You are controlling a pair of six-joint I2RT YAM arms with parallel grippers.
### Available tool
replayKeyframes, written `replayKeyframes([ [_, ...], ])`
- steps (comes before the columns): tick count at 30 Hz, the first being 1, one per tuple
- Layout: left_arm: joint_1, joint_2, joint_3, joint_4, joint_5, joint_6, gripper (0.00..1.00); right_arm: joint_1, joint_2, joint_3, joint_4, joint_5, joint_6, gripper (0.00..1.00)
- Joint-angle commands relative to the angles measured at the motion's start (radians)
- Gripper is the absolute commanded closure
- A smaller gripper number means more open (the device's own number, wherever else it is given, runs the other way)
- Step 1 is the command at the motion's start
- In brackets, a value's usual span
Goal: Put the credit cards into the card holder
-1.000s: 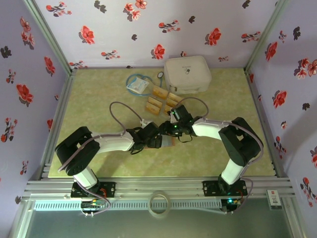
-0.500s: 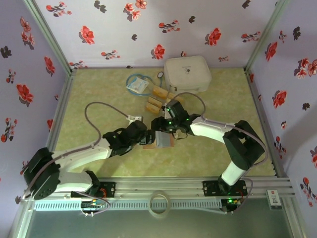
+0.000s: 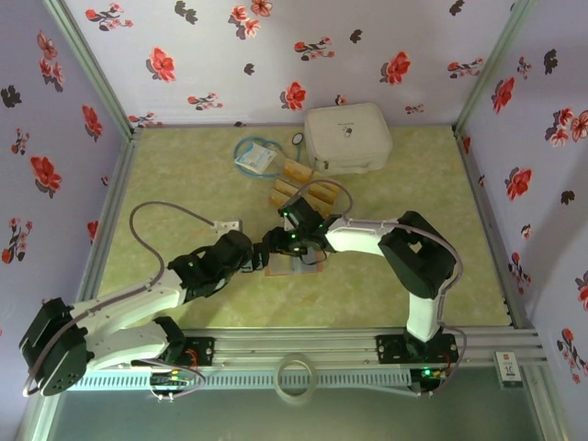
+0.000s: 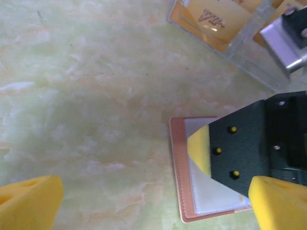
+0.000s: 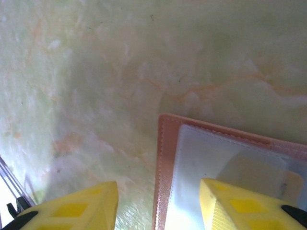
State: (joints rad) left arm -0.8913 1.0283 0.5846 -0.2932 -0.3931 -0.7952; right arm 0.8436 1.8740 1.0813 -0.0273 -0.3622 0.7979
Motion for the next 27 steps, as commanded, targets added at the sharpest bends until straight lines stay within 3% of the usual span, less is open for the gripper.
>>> replayKeyframes([
  [1,0.016,-0.029,-0.024,-0.023,-0.026,-0.004,0.0,0.003,-0.008,0.062,-0.014,0.027,0.019,0.52],
  [9,0.023,0.017,0.003,-0.044,-0.004,0.032,0.0,0.0,-0.131,0.094,-0.223,0.147,-0.091,0.52],
  [17,0.024,0.145,0.062,-0.022,0.009,0.07,0.0,-0.006,-0.235,-0.035,-0.331,0.303,-0.162,0.55],
  [27,0.025,0.362,0.147,0.031,0.029,0.107,0.0,-0.006,-0.227,-0.122,-0.307,0.333,-0.198,0.84],
])
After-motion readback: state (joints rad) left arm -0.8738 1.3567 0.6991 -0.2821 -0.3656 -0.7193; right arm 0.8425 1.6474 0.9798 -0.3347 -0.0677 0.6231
